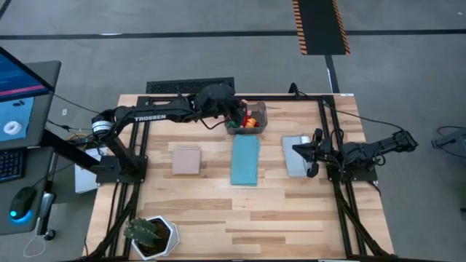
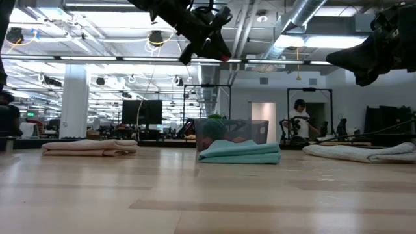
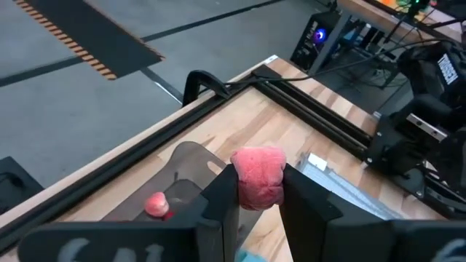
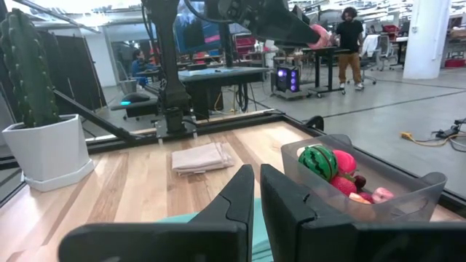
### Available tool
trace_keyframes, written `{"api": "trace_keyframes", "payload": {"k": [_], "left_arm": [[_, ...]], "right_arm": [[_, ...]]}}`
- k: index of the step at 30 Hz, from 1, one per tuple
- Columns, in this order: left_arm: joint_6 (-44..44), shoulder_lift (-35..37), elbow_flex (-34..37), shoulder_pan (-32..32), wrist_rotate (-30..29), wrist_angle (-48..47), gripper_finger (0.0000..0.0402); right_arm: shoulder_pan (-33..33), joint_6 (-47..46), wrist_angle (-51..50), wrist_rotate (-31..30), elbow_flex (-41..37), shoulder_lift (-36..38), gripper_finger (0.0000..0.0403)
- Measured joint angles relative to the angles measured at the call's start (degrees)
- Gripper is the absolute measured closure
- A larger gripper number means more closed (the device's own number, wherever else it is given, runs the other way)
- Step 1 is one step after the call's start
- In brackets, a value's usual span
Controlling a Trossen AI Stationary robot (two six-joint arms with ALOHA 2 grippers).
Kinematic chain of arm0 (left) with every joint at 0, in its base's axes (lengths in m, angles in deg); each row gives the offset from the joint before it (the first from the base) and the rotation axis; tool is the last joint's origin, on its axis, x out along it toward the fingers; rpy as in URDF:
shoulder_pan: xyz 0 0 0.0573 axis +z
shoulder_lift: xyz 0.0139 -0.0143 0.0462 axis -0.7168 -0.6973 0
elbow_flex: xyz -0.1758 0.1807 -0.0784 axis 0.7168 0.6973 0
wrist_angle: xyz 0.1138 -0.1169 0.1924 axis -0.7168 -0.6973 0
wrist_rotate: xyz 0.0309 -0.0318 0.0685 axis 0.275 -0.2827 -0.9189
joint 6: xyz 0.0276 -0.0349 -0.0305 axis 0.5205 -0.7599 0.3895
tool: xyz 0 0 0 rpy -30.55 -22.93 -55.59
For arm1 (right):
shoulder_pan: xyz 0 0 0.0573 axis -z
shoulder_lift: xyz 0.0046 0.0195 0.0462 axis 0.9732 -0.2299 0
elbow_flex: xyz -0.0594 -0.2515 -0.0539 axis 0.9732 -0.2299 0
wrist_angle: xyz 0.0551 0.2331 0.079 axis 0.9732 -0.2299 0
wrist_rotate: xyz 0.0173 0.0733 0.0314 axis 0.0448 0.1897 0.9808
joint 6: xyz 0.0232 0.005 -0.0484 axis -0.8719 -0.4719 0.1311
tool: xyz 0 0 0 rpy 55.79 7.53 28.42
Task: Pick and placing Produce into tupperware
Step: Put the pink peach into the gray bin
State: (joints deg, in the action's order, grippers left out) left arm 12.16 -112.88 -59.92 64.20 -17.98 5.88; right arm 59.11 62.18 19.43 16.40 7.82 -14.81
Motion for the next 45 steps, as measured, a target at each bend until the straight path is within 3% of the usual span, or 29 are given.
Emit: {"api": "trace_keyframes", "payload": {"k": [13,24,37,42,45], "left_arm": [[0.00,-0.55,0.00,0.22,0.44,-1.02,0.0330],[-2.14,-8.86,-2.29,2.93,7.12,0.76,0.0330],[-4.32,-10.93,-2.45,3.83,9.85,1.54,0.0329],[-5.37,-13.71,-2.47,5.76,14.39,0.30,0.0310],[-3.81,-13.94,-3.41,6.34,15.63,0.24,0.0278]], "right_arm": [[-0.01,0.01,0.01,0.00,0.00,-0.01,0.0353],[-0.01,0.01,-0.01,0.00,0.00,0.00,0.0353],[0.01,0.01,0.01,0.00,0.00,0.00,0.0353],[0.01,0.01,0.00,0.00,-0.02,-0.02,0.0353],[0.01,0.01,-0.01,0.00,0.00,-0.01,0.0353]]}}
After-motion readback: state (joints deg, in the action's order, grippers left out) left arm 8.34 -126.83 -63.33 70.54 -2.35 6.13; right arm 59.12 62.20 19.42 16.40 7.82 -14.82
